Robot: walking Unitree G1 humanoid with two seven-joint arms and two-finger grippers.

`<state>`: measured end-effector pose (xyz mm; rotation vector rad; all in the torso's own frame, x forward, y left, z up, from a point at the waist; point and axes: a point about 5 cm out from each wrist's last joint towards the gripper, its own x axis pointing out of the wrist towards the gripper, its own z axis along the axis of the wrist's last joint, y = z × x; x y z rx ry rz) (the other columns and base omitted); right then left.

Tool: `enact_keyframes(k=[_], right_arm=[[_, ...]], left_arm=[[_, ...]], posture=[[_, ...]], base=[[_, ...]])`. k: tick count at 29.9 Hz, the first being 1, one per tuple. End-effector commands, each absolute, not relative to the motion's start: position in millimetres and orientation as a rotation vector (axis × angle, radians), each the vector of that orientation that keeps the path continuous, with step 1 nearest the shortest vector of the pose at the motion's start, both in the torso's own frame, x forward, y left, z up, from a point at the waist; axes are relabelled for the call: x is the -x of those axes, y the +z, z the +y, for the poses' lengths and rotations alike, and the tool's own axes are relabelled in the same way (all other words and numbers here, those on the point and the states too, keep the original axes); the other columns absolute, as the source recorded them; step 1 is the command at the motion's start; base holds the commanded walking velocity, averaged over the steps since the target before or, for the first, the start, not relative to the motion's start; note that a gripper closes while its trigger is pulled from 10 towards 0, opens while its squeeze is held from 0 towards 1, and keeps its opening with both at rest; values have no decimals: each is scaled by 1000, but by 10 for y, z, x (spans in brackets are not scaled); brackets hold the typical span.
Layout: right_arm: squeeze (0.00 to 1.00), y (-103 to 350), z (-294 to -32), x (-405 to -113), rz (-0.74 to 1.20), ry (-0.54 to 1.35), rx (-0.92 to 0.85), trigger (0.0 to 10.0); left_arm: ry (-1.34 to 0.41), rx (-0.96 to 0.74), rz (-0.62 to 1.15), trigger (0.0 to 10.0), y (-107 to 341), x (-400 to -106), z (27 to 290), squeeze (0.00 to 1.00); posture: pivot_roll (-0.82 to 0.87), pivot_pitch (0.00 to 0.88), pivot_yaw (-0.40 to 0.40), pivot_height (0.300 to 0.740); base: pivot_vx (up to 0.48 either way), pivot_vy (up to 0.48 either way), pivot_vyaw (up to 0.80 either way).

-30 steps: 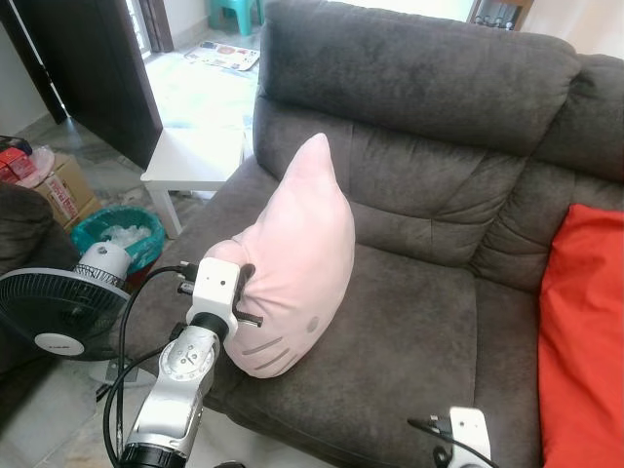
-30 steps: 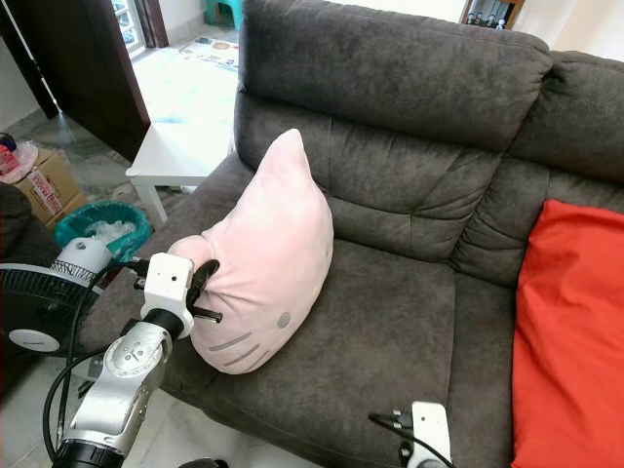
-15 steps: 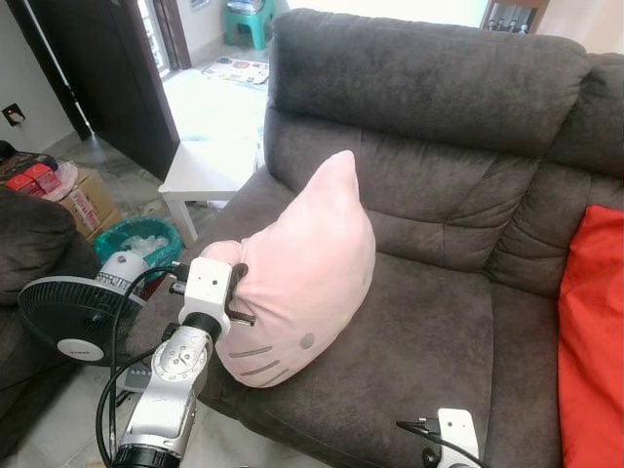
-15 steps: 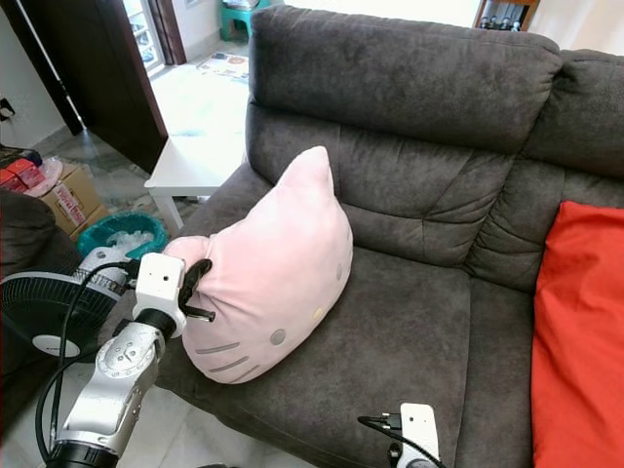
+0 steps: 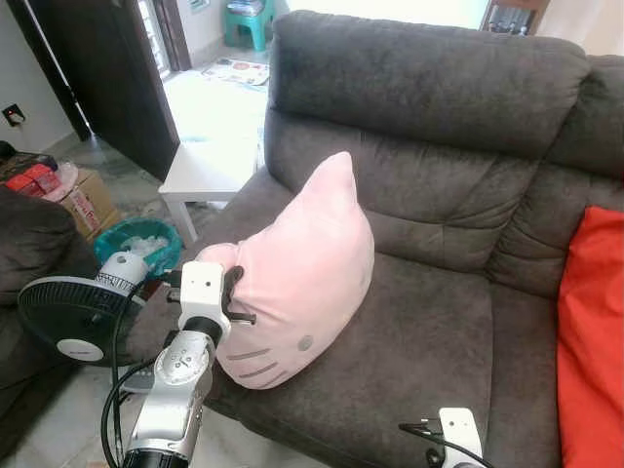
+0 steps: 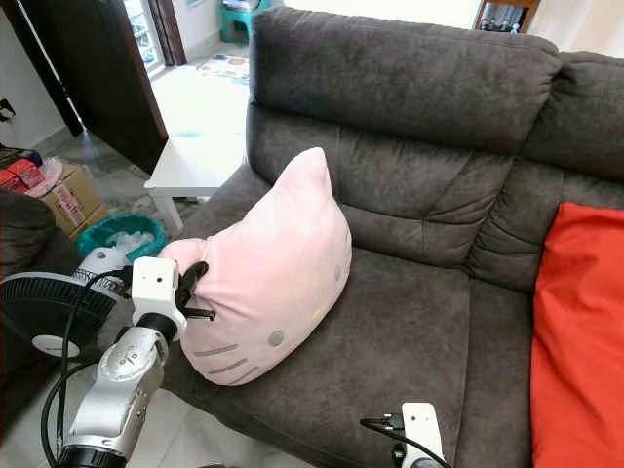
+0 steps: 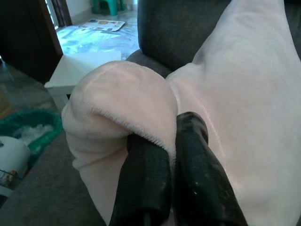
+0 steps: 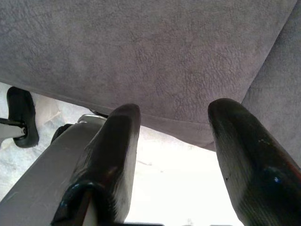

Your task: Move the pillow to the sofa from floor

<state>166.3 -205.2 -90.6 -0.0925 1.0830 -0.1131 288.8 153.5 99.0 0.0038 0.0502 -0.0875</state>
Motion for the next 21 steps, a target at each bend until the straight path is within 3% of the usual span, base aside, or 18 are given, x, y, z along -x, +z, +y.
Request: enact_keyframes(k=[1,11,21], right_arm=[[0,-902,-2059,-1670,1085,-104,101,10000],[0,-909,-2080,-1645,1094,-95,109,10000],[0,-908,-2087,-1645,1097,-87,115,10000]], left_arm=[[-51,16,37,10000,1025,-2888,1601,1000],[-48,18,10,10000,1092,-2903,1591,1000],[-106,-107,-71,10000,1310,-2853,1580,1000]], posture=[[189,48,-41,740],[190,53,-43,740],[203,60,-42,740]], base=[[0,0,0],[0,0,0],[0,0,0]])
